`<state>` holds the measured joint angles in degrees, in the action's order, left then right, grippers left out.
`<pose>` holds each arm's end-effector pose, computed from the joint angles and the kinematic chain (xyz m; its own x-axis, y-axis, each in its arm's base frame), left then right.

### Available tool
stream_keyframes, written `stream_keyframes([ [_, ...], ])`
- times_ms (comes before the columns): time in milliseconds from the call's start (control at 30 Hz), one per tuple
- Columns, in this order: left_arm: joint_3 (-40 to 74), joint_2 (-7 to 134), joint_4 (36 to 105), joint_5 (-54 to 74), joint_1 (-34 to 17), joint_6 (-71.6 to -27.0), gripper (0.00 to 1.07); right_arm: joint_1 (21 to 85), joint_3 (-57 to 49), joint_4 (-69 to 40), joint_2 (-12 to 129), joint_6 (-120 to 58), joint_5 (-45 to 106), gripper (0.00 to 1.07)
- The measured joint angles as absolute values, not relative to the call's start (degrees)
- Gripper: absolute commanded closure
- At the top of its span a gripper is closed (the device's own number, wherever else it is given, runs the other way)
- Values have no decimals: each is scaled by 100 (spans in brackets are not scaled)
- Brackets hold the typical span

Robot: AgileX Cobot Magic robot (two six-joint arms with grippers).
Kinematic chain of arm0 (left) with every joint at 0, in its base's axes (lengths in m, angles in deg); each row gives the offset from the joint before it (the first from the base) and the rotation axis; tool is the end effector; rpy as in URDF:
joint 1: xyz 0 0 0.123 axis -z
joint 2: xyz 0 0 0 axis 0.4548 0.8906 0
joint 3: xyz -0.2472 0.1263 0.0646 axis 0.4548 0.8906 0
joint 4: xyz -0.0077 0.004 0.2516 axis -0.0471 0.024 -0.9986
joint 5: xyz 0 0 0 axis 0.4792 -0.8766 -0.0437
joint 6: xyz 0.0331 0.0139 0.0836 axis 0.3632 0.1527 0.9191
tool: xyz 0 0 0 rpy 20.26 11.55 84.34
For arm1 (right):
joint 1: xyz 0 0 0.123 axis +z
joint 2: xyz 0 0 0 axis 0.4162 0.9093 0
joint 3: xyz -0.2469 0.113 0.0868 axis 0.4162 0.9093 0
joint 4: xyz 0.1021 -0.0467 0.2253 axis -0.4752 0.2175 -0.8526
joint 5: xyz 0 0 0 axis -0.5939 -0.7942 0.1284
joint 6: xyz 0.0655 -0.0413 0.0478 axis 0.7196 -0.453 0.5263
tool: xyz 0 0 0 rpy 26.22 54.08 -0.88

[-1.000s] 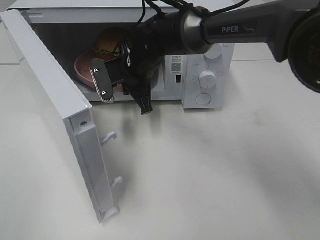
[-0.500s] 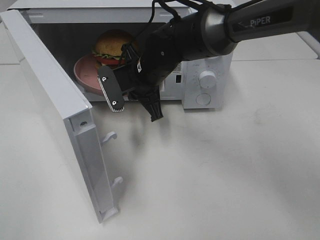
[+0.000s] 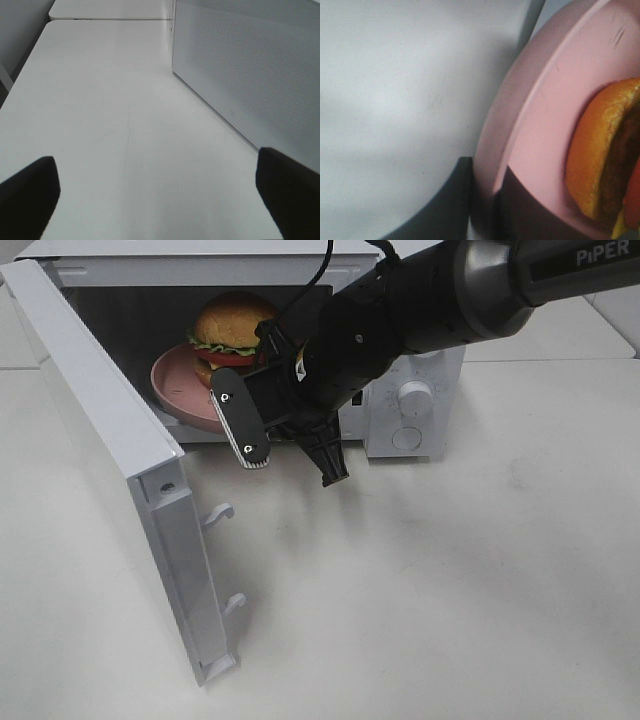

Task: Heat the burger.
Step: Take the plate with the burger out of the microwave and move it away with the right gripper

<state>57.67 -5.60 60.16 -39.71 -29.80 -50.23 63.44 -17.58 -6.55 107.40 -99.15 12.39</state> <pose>-0.0077 -0.0064 0.2817 -0.4394 -0.0084 -0.8983 0.0180 0.9997 -0.0181 0.3546 0.2815 0.1790 0.5033 -0.8589 -0.0947 -0.6566 -0.3089 -0.6880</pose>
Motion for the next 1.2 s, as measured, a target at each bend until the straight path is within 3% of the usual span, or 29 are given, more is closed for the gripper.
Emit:
stream_keyframes([
  [1200, 5767, -560, 6016, -3971, -2980, -5023, 7, 6378, 1313, -638, 8191, -10087, 1732, 107],
])
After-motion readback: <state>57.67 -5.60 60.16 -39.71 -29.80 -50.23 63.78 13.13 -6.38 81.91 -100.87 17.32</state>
